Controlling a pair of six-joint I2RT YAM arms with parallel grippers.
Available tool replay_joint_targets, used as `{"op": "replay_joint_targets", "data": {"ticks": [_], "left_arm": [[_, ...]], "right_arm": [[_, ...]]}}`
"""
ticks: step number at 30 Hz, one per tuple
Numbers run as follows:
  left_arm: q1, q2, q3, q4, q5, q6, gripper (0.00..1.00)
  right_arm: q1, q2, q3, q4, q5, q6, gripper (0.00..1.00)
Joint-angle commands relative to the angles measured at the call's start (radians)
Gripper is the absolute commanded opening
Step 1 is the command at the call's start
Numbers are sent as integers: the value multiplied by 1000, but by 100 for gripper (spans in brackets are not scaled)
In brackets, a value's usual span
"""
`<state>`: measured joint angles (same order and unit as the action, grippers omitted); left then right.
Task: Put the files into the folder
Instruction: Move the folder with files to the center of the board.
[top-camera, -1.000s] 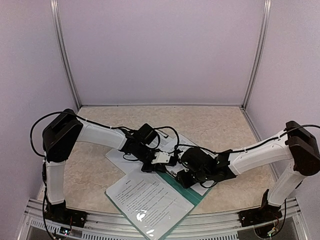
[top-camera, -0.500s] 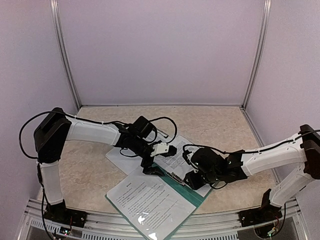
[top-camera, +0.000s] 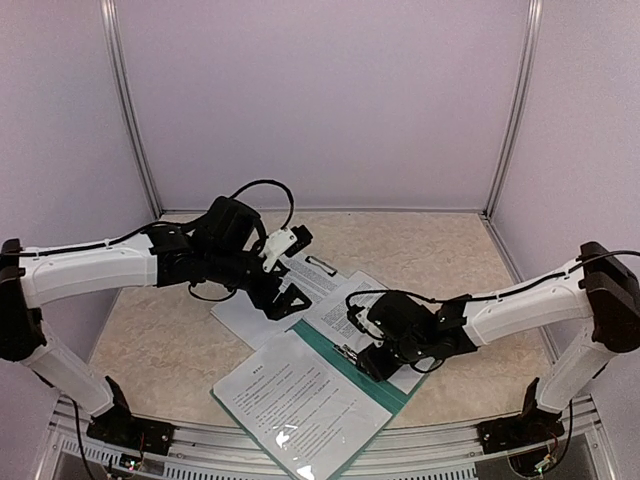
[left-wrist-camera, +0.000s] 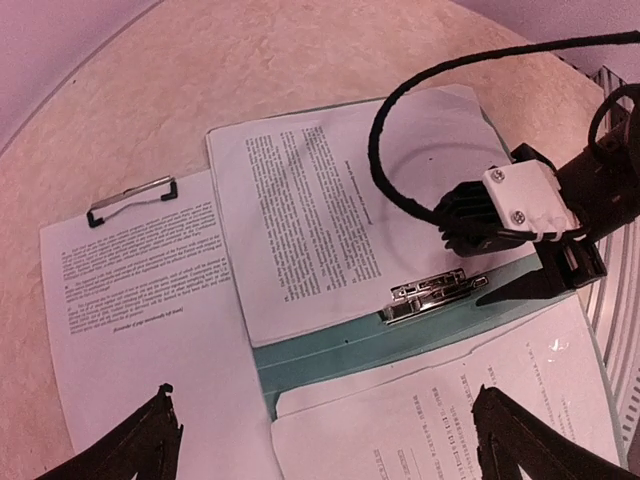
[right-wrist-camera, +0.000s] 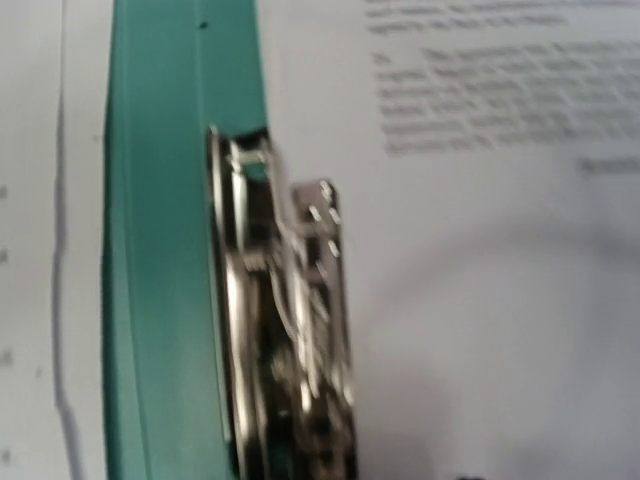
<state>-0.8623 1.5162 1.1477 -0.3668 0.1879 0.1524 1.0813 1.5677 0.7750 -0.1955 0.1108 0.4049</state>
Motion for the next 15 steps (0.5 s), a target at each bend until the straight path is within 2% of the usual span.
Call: {"op": "replay_joint_targets", "data": {"ticks": [1, 4, 8, 13, 15], "left_arm": [[-4, -155, -84, -140, -174, -326, 99], [-4, -232, -126, -183, -239, -416, 99], [0, -306, -139, -259, -294, -552, 99], [-2, -315, -160, -306, -283, -688, 99], [-5, -307, -165, -323, -305, -727, 99]], "right_arm": [[1, 110, 80, -35, -19, -84, 57], [6, 182, 133, -50, -28, -99, 54], [16, 252, 181, -85, -3, -93, 43], [19, 285, 213, -116, 52, -15, 27], [19, 290, 226, -135, 80, 30, 24]]}}
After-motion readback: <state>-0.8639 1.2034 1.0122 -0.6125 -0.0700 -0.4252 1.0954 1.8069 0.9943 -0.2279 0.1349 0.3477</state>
